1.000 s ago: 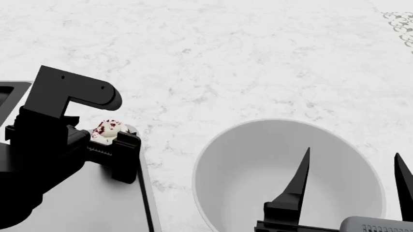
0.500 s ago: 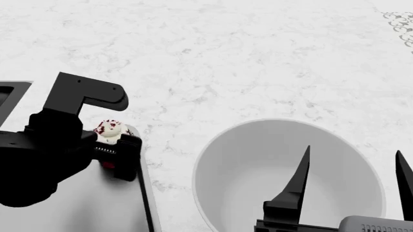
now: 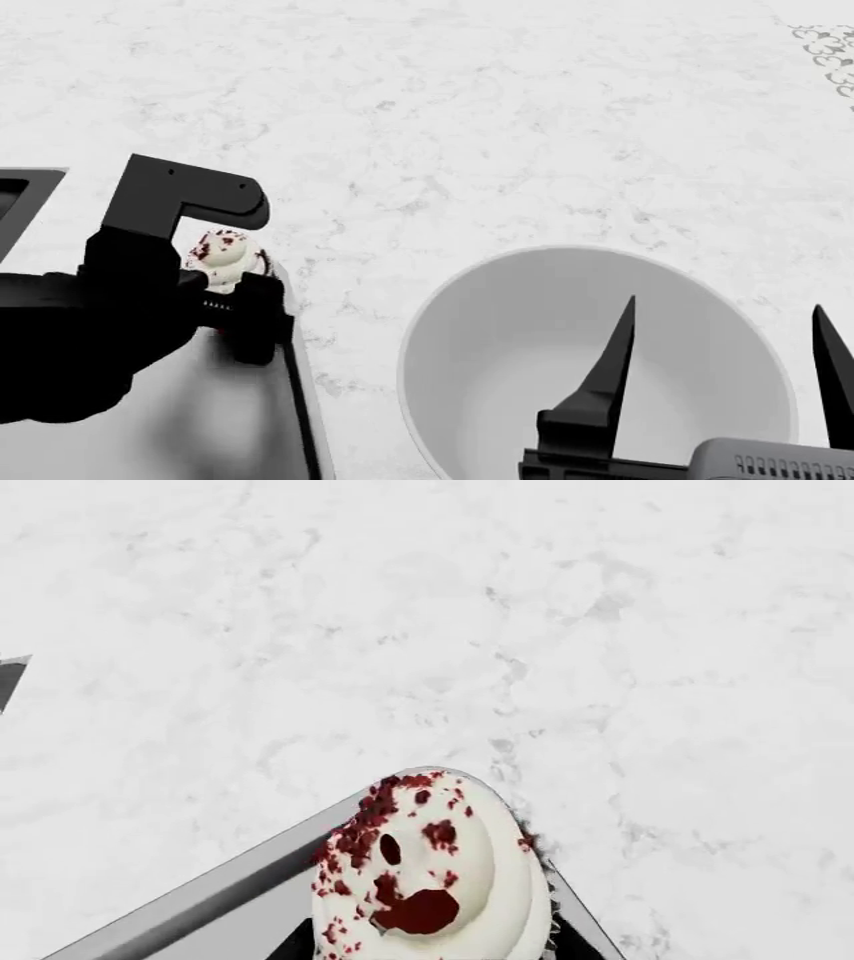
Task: Move the fresh-baked cupcake off the tray onto the counter, and place the bowl used for mixing into the sink.
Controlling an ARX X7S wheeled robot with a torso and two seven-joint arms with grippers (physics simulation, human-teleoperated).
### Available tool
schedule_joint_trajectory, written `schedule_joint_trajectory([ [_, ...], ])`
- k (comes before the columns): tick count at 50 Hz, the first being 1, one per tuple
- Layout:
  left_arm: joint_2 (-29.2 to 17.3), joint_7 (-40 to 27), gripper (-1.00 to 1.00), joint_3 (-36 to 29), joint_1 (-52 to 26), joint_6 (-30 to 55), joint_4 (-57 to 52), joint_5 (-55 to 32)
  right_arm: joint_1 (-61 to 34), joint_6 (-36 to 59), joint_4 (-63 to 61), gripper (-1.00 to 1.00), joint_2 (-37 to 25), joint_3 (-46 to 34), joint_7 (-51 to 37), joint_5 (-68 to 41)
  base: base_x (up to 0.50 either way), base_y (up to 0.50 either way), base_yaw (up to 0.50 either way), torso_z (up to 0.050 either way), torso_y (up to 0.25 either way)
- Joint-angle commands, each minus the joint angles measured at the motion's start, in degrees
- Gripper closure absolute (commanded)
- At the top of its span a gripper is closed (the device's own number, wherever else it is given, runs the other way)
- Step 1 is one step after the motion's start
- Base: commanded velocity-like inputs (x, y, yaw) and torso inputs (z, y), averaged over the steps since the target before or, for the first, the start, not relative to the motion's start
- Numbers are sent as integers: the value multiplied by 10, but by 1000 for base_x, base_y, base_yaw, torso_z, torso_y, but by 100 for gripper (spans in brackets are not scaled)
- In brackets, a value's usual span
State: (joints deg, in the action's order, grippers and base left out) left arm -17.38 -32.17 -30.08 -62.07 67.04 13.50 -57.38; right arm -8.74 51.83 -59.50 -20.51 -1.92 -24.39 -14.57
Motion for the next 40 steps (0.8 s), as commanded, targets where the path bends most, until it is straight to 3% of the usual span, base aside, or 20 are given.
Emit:
schedule_joint_trajectory([
  [1, 9, -63, 100, 67, -18, 35, -62, -87, -11, 7, -1, -100, -14, -2, -25, -27, 0, 0, 0, 0, 0],
  [6, 29, -121, 100, 109, -79, 71, -70, -135, -17, 4, -3, -100, -40, -6, -61, -65, 0, 0, 0, 0, 0],
  [10, 46, -115, 100, 107, -126, 66, -41, -130, -12, -8, 5, -100, -47, -6, -67, -71, 0, 0, 0, 0, 0],
  [14, 64, -66, 100, 47, -160, 46, 9, -79, -20, -2, 6, -100, -53, -17, -72, -70, 0, 0, 0, 0, 0],
  [16, 95, 2, 100, -36, -202, 16, 101, -9, -32, 9, 2, -100, -54, -23, -75, -75, 0, 0, 0, 0, 0],
  [23, 173, 143, 100, -151, -260, -98, 315, 73, -44, 17, -4, -100, -64, -24, -88, -94, 0, 0, 0, 0, 0],
  [28, 174, 135, 100, -450, -305, -239, 417, -186, -46, 4, -2, -100, -90, -35, -124, -126, 0, 0, 0, 0, 0],
  [30, 174, 134, 100, -531, -304, -270, 417, -258, -41, -6, 1, -100, -95, -36, -127, -128, 0, 0, 0, 0, 0],
  [34, 174, 126, 100, -584, -293, -288, 427, -329, -32, -23, 13, -100, -99, -36, -126, -127, 0, 0, 0, 0, 0],
  [40, 174, 121, 100, -599, -268, -298, 442, -334, -22, -32, 7, -100, -106, -33, -130, -131, 0, 0, 0, 0, 0],
])
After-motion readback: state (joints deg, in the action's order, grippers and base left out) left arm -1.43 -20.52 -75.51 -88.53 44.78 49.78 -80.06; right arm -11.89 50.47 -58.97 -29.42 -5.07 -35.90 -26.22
